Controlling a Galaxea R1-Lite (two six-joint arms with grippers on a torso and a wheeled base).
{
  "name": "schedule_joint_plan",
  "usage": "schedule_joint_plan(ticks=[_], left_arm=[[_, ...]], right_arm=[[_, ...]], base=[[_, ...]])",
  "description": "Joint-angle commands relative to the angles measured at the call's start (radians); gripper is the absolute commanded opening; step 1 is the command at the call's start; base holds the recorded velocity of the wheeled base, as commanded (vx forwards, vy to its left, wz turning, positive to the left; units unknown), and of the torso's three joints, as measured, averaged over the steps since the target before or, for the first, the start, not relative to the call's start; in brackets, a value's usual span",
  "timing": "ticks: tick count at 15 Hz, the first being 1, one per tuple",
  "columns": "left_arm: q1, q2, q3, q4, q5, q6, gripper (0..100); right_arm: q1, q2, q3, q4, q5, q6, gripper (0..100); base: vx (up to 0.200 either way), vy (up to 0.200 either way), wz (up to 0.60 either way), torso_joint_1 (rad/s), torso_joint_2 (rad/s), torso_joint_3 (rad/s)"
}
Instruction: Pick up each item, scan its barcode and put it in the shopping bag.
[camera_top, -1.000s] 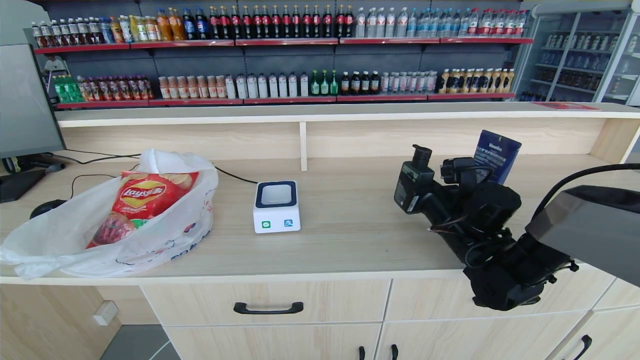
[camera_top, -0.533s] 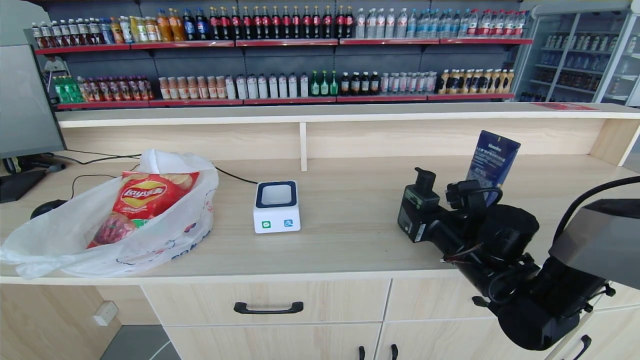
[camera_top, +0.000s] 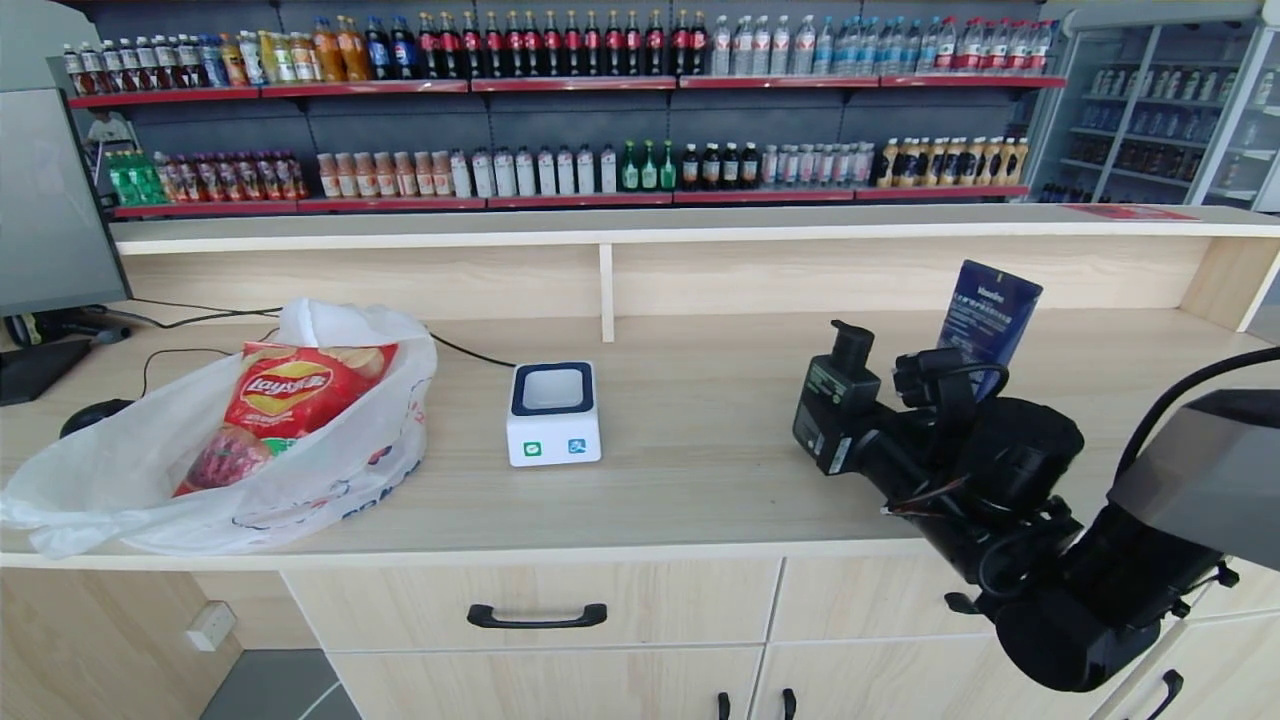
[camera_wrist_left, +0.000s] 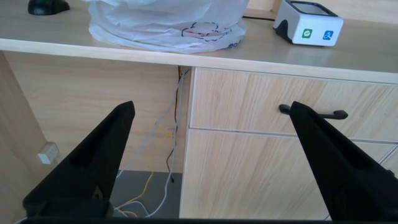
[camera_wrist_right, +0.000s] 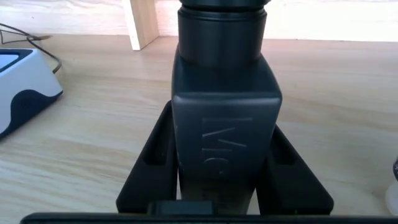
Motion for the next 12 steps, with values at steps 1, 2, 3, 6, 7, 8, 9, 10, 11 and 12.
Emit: schedule_joint_plan(ticks=[1, 2, 3, 6, 7, 8, 9, 10, 11, 12], left_arm=[[0.000, 0.001, 0.000, 0.000, 0.000, 0.000, 100], [0.000, 0.001, 0.000, 0.000, 0.000, 0.000, 100], [0.000, 0.001, -0.001, 0.000, 0.000, 0.000, 100], [0.000, 0.001, 0.000, 0.000, 0.000, 0.001, 100], [0.000, 0.001, 0.000, 0.000, 0.000, 0.001, 100], [0.000, 0.001, 0.000, 0.000, 0.000, 0.001, 100], [0.000, 0.001, 0.000, 0.000, 0.000, 0.001, 100], [0.000, 0.001, 0.000, 0.000, 0.000, 0.001, 100], [0.000, 0.001, -0.001, 0.000, 0.000, 0.001, 100], [0.000, 0.001, 0.000, 0.000, 0.000, 0.003, 100]], right_arm=[[0.018, -0.039, -0.002, -0.005, 0.000, 0.000, 0], [0.030, -0.059, -0.004, -0.005, 0.000, -0.002, 0], [0.048, -0.084, 0.002, -0.005, 0.000, -0.005, 0], [0.088, -0.168, 0.048, -0.005, 0.000, -0.034, 0], [0.091, -0.202, 0.068, -0.005, 0.000, -0.038, 0], [0.101, -0.239, 0.097, -0.005, 0.000, -0.038, 0], [0.111, -0.266, 0.125, -0.005, 0.000, -0.037, 0], [0.154, -0.329, 0.171, -0.005, 0.000, -0.035, 0], [0.186, -0.355, 0.183, -0.005, 0.000, -0.031, 0], [0.223, -0.384, 0.188, -0.005, 0.000, -0.008, 0]], base=[[0.000, 0.000, 0.00, 0.000, 0.00, 0.000], [0.000, 0.000, 0.00, 0.000, 0.00, 0.000], [0.000, 0.000, 0.00, 0.000, 0.00, 0.000], [0.000, 0.000, 0.00, 0.000, 0.00, 0.000], [0.000, 0.000, 0.00, 0.000, 0.00, 0.000], [0.000, 0.000, 0.00, 0.000, 0.00, 0.000], [0.000, 0.000, 0.00, 0.000, 0.00, 0.000], [0.000, 0.000, 0.00, 0.000, 0.00, 0.000], [0.000, 0.000, 0.00, 0.000, 0.00, 0.000], [0.000, 0.000, 0.00, 0.000, 0.00, 0.000]])
